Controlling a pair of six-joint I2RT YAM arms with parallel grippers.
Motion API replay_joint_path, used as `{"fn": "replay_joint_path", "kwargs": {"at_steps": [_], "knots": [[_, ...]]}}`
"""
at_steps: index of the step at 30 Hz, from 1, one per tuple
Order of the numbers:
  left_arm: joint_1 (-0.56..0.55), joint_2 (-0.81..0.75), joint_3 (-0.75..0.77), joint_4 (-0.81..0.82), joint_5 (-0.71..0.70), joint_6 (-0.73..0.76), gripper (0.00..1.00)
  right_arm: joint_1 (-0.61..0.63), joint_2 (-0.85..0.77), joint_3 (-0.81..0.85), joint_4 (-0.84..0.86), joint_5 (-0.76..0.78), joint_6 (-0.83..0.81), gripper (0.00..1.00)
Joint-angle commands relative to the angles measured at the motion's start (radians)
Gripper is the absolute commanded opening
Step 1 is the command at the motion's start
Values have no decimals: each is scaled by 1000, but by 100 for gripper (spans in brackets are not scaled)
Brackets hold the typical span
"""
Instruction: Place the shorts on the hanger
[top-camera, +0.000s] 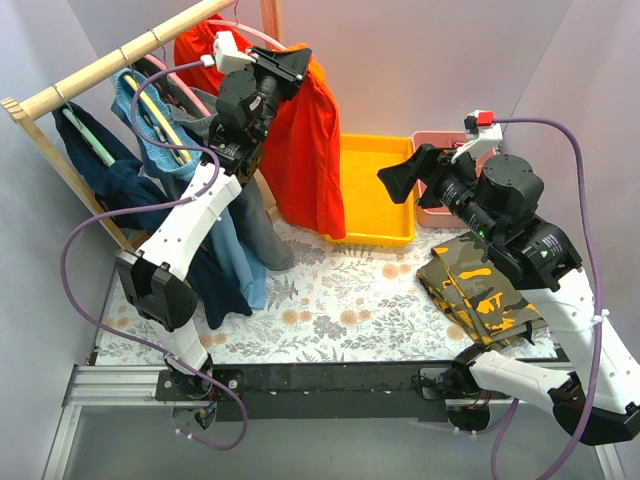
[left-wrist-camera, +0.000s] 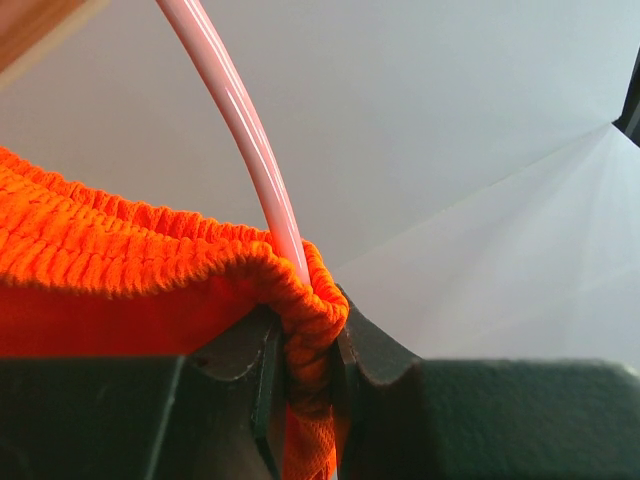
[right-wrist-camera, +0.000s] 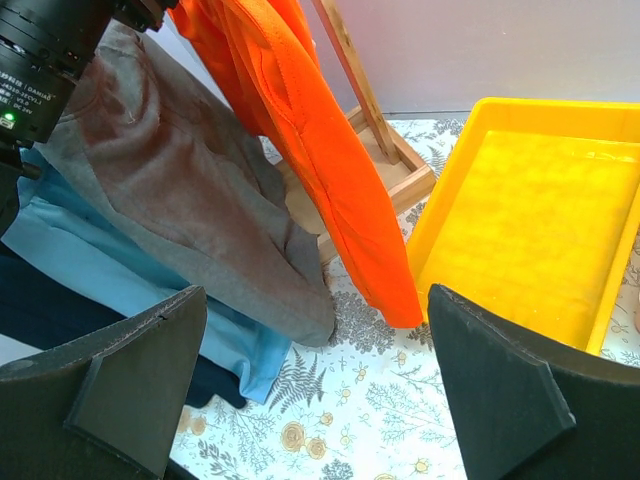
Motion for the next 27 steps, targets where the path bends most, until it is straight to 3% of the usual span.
{"fn": "replay_joint_path", "kwargs": {"at_steps": [1,20,22,23,27], "knots": [[14,-47,56,76,27,16,0,4,-19,-5,46,14,7,99],[65,-159,-135,131,36,-22,0,4,-11,-40,41,-14,14,99],[65,-167,-139,121,59,-21,10,4,-17,-45,42,-14,17,99],[65,-169,-137,112,69,-24,27,4,-19,-49,44,-14,19,99],[65,-213,-146,20,89,5,42,4,-22,-58,44,-15,19,99]]}}
